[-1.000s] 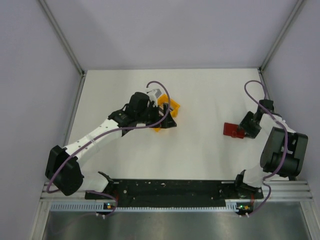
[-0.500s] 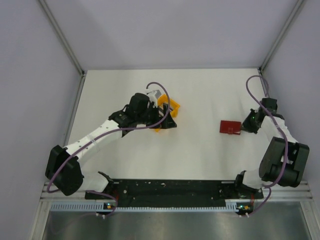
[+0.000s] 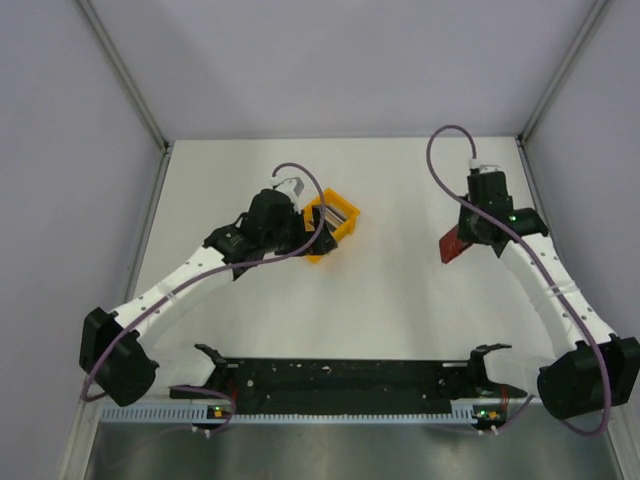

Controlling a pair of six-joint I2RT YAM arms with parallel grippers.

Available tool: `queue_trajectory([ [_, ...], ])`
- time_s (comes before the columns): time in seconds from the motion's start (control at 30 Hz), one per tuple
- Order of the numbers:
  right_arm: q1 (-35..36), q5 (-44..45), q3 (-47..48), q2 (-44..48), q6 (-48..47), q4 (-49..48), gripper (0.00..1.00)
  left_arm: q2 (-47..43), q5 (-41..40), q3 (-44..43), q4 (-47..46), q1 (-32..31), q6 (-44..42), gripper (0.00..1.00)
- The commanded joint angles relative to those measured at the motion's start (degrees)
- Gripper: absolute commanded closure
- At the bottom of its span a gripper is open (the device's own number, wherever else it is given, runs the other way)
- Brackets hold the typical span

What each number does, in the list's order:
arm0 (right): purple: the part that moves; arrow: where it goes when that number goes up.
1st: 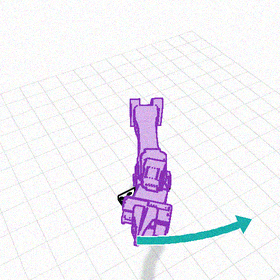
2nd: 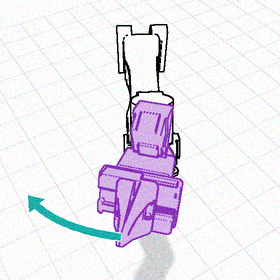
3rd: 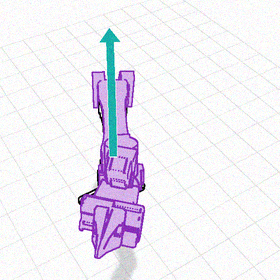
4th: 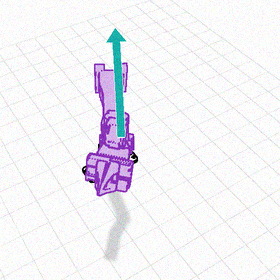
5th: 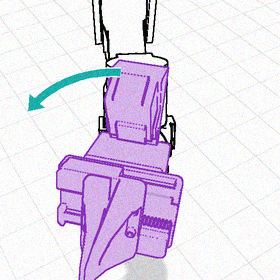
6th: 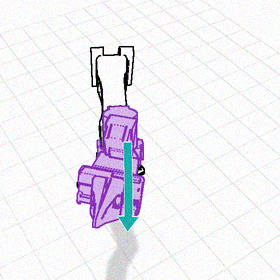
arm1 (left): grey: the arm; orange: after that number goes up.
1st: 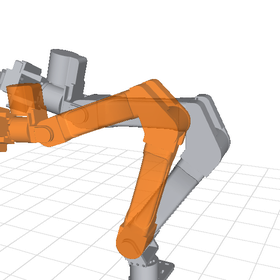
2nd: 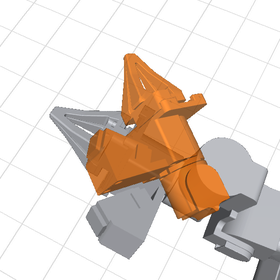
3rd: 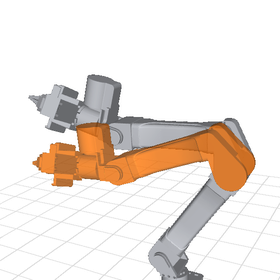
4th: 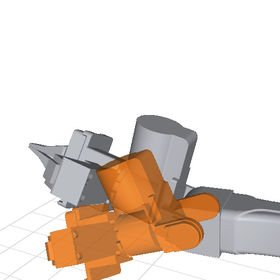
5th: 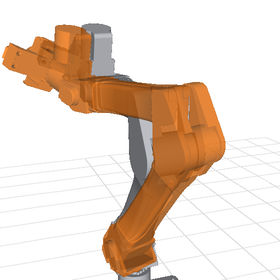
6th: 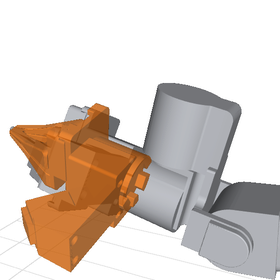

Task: Put the credit cards into the card holder
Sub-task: Pick up the card holder from the center of the board, then place the card holder at the center of the board.

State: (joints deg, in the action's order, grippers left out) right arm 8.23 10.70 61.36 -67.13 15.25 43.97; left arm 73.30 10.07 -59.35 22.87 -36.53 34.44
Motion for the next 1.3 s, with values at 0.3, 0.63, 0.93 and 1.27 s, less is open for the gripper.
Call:
queue_trajectory([
  [0.3,34.9,28.4,4.46,-8.26,3.73,16.41,1.0,-15.1,-27.02,0.11,14.99,5.41,6.7,0.02],
  [0.63,55.39,27.36,12.54,-25.83,14.54,17.38,1.0,-23.46,-23.08,2.14,20.28,19.74,2.22,0.02],
  [0.93,67.97,25.61,17.12,-34.12,17.8,16.51,0.91,-24.25,-15.7,2.75,20.19,19.83,1.25,0.02],
  [1.27,68.06,20.51,12.73,-23.5,20.34,10.36,0.47,-24.52,-16.57,2.66,21.51,19.83,-1.65,0.02],
])
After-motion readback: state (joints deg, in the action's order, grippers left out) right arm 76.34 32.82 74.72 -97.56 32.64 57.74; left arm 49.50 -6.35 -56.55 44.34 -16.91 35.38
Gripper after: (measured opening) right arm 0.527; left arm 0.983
